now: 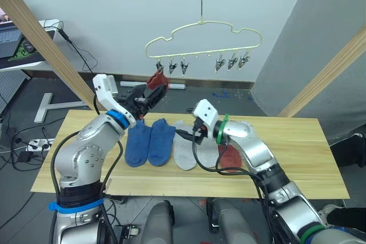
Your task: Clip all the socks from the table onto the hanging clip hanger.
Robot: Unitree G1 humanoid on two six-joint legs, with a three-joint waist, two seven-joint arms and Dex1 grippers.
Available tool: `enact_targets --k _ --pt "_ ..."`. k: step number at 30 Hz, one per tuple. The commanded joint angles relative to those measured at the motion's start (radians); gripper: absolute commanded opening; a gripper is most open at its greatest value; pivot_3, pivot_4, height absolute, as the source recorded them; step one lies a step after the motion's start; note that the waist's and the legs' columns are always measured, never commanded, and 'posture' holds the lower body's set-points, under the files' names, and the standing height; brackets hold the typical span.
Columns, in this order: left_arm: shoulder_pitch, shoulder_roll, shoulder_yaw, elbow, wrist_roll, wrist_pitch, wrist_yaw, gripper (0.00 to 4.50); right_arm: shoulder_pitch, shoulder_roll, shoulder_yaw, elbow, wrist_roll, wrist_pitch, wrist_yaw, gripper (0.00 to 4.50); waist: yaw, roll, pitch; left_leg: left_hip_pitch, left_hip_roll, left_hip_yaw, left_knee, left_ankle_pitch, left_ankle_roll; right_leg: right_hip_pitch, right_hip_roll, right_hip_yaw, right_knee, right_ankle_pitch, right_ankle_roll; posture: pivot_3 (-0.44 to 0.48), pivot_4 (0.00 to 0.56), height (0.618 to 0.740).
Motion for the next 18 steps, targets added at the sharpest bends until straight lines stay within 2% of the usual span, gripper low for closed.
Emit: enact_targets --k 1,5,9,18 --pt "-0.010 -0.011 -0.052 -0.037 0.060 -0.075 -0.029 4.50 0.044 -0.010 -0.075 -0.134 0.083 0.038 -0.005 4.41 0.000 0.000 0.000 0.001 0.000 0.000 0.000 0.000 0.000 0.000 0.000 0.000 0.000 0.000 0.000 0.031 0.261 0.740" --pt "-0.027 -0.048 -0.142 -0.003 0.175 -0.169 -0.032 3.66 0.133 -0.096 -0.199 -0.311 0.210 0.125 0.027 4.50 0.009 0.000 0.000 -0.001 0.000 -0.001 0.000 0.000 0.000 0.000 0.000 0.000 -0.001 0.000 0.000 0.023 0.260 0.740" --pt "-0.043 -0.082 -0.183 0.052 0.263 -0.239 -0.011 2.41 0.153 -0.130 -0.261 -0.406 0.302 0.197 0.019 4.50 0.004 0.000 0.000 -0.001 -0.001 0.001 0.000 0.000 0.000 0.000 0.000 0.001 -0.002 0.000 0.000 -0.003 0.260 0.740" --pt "-0.115 -0.170 -0.202 0.215 0.398 -0.390 0.020 2.41 0.111 -0.134 -0.297 -0.510 0.399 0.273 -0.039 4.50 -0.005 0.000 0.000 -0.001 -0.001 -0.001 0.000 0.000 0.000 0.000 0.006 0.001 0.000 0.000 0.000 -0.046 0.264 0.740"
